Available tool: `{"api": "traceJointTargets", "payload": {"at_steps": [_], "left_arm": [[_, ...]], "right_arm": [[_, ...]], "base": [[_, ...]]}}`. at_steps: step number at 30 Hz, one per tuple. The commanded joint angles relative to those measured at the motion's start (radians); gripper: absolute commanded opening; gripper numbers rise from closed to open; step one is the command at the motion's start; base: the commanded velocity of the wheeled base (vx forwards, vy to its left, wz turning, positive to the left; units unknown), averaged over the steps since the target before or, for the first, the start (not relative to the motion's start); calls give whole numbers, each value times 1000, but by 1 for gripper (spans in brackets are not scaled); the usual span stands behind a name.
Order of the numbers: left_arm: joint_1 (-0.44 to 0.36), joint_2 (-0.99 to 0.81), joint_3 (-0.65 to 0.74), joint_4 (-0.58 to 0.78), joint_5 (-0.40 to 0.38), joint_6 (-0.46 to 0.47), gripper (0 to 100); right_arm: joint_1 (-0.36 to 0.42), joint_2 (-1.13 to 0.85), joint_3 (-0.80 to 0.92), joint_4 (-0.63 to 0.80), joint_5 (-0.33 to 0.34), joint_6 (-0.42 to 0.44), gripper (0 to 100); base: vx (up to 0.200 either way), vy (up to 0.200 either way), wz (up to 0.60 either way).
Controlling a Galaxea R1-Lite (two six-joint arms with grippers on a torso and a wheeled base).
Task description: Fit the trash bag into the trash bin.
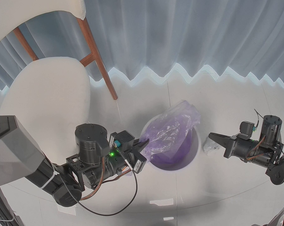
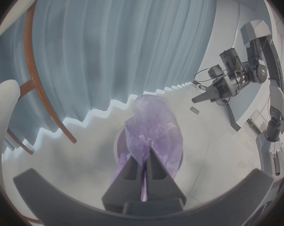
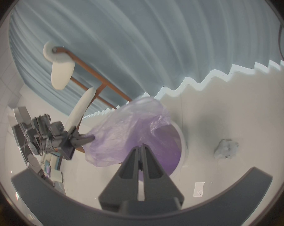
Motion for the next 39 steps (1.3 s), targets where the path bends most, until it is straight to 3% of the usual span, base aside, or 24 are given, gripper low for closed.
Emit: {"api": "traceJointTargets", "payload": {"at_steps": [1,4,5,11,13,17,18,19,22,27,33,39], "left_arm": [[-37,46,-26,0,3,2,0],[-63,61,-31,0,5,2,0],[-95,77,-42,0,5,2,0],[-182,109,-54,2,37,-1,0],[-225,124,-57,2,40,-1,0],[-261,140,-57,2,40,-3,0],[-261,140,-57,2,40,-3,0],[-270,144,-57,2,42,-3,0],[-277,153,-57,2,40,-4,0],[-284,161,-54,4,42,-4,0],[-293,164,-52,4,45,-4,0],[-310,169,-52,4,68,-21,0]], "right_arm": [[-28,-154,35,27,0,36,0],[-25,-157,69,27,-1,36,0],[-24,-166,112,27,-3,37,100],[4,-208,163,77,-23,94,100],[30,-244,110,203,-78,142,100],[56,-289,-31,436,-112,154,100],[56,-289,-31,436,-112,154,100],[81,-307,-130,590,-127,154,100],[144,-309,-304,856,-178,154,100],[219,-261,-483,1123,-230,154,100],[268,-177,-532,1157,-296,152,100],[276,-139,-529,1159,-303,148,100]], "base": [[0,0,0],[0,0,0],[0,0,0],[0,0,0],[0,0,0],[0,0,0],[0,0,0],[0,0,0],[0,0,0],[0,0,0],[0,0,0],[0,0,0]]}}
